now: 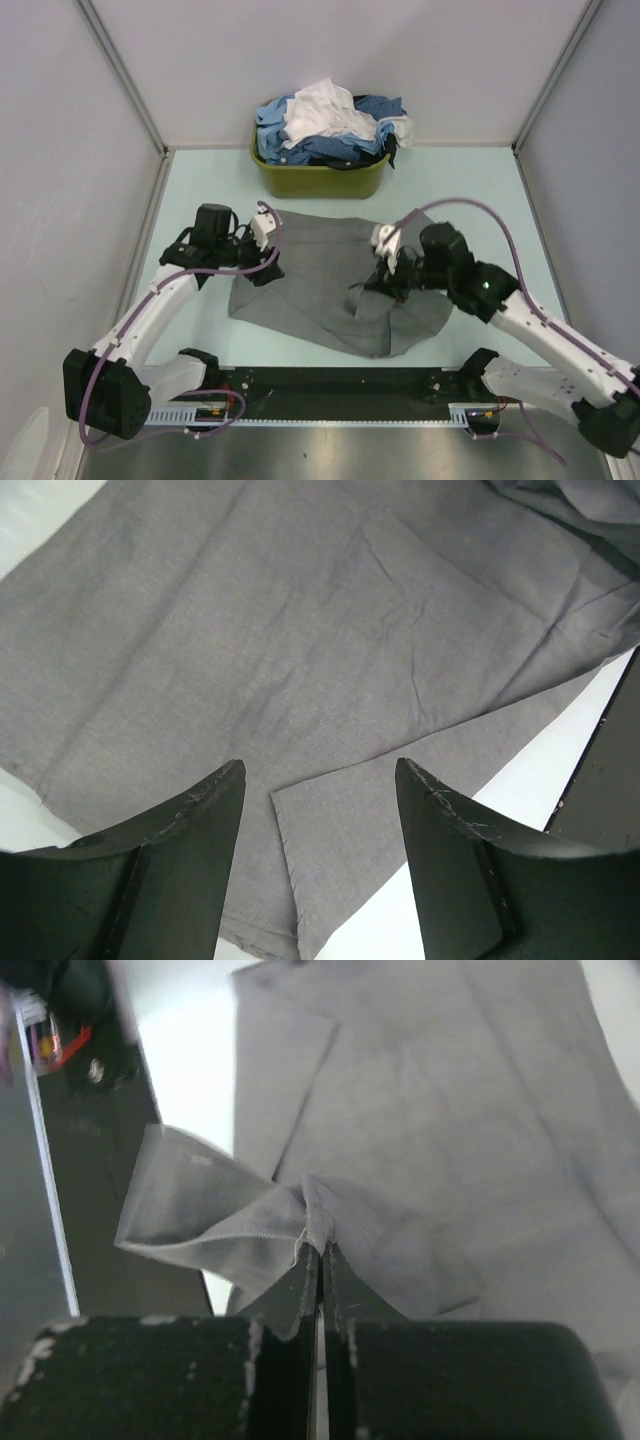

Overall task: Fold and stack the long sleeve shirts
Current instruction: Flatten the shirt out

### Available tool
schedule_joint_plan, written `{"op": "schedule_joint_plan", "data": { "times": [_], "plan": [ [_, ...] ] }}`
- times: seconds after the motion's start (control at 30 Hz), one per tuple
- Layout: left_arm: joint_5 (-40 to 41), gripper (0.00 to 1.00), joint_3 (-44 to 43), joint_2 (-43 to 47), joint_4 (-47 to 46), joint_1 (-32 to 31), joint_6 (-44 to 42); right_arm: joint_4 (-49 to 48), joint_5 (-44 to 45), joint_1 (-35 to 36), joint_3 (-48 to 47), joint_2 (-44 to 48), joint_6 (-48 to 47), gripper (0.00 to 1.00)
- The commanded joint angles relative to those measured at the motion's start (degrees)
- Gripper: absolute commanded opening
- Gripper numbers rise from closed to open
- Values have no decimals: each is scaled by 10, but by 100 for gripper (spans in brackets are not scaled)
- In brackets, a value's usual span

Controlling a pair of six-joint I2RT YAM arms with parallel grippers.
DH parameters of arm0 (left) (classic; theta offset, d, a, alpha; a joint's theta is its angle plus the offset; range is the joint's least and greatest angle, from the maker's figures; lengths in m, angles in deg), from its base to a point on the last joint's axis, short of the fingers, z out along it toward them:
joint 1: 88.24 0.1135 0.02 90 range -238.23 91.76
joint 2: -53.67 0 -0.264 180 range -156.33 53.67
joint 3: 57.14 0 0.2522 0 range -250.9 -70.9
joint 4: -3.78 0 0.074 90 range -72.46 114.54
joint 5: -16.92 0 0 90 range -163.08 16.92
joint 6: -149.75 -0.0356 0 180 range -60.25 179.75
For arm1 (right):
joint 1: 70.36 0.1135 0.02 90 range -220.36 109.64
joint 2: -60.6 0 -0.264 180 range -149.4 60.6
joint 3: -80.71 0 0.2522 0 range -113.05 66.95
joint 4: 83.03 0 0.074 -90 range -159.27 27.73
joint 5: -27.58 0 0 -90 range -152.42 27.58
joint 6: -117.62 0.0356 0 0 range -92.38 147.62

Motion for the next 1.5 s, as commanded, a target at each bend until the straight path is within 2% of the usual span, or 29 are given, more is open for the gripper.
{"op": "schedule_joint_plan", "data": {
  "times": [0.0, 0.03, 0.07, 0.1, 0.17, 0.2, 0.23, 0.27, 0.3, 0.33, 0.4, 0.47, 0.5, 0.57, 0.6, 0.63, 0.67, 0.73, 0.77, 0.87, 0.97, 1.03, 1.17, 1.3, 1.47],
  "plan": [
    [-5, 68, 17, 42, 8, 5, -19, 60, 182, 234, -28, 113, -60, 0],
    [-7, 68, 19, 48, 7, 5, -19, 69, 192, 260, -23, 130, -63, 0],
    [-9, 68, 25, 56, 7, 5, -23, 95, 148, 255, -14, 140, -70, 0],
    [-10, 68, 26, 59, 8, 5, -24, 99, 157, 259, -8, 152, -71, 0],
    [-13, 68, 30, 64, 10, 5, -39, 147, 121, 275, -2, 163, -136, 3],
    [-14, 70, 35, 70, 11, 5, -47, 167, 107, 300, -3, 171, -165, 23],
    [-13, 70, 38, 72, 16, 5, -55, 190, 103, 309, -4, 175, -194, 68],
    [-13, 71, 39, 73, 19, 5, -73, 206, 143, 314, -5, 179, -210, 84],
    [-10, 72, 42, 73, 21, 5, -83, 198, 186, 317, -3, 182, -205, 92],
    [-13, 73, 43, 72, 30, 5, -105, 203, 236, 314, -5, 188, -219, 95],
    [-22, 75, 45, 69, 37, 5, -129, 212, 264, 309, -9, 197, -282, 96],
    [-30, 76, 39, 58, 43, -8, -143, 202, 308, 278, -8, 210, -300, 99],
    [-23, 77, 35, 51, 46, -46, -143, 201, 313, 254, -12, 208, -284, 99],
    [-14, 77, 40, 42, 38, -95, -136, 213, 267, 139, -27, 196, -258, 99],
    [-3, 77, 45, 41, 3, -140, -125, 215, 238, 87, -28, 190, -245, 98],
    [-6, 78, 50, 31, -18, -156, -101, 222, 159, 34, -31, 178, -234, 98],
    [-9, 78, 59, 24, -40, -182, -86, 223, 111, -94, -32, 151, -229, 97],
    [-15, 78, 63, -11, -101, -208, -43, 220, -14, -214, -40, 101, -209, 95],
    [-11, 79, 58, -24, -117, -240, -29, 221, -45, -300, -47, 32, -202, 93],
    [3, 79, 48, -69, -169, -306, 18, 245, -102, -386, -83, -94, -169, 86],
    [13, 78, 35, -106, -197, -359, 36, 216, -84, -379, -77, -136, -131, 82],
    [21, 76, 30, -118, -203, -371, 40, 192, -69, -363, -75, -162, -120, 81],
    [46, 76, 33, -117, -206, -370, 45, 166, -26, -324, -80, -211, -95, 75],
    [55, 75, 48, -98, -182, -370, 34, 110, 49, -286, -73, -252, -61, 75],
    [94, 75, 46, -51, -134, -367, -10, 92, 71, -275, -96, -323, -49, 73]
  ]
}}
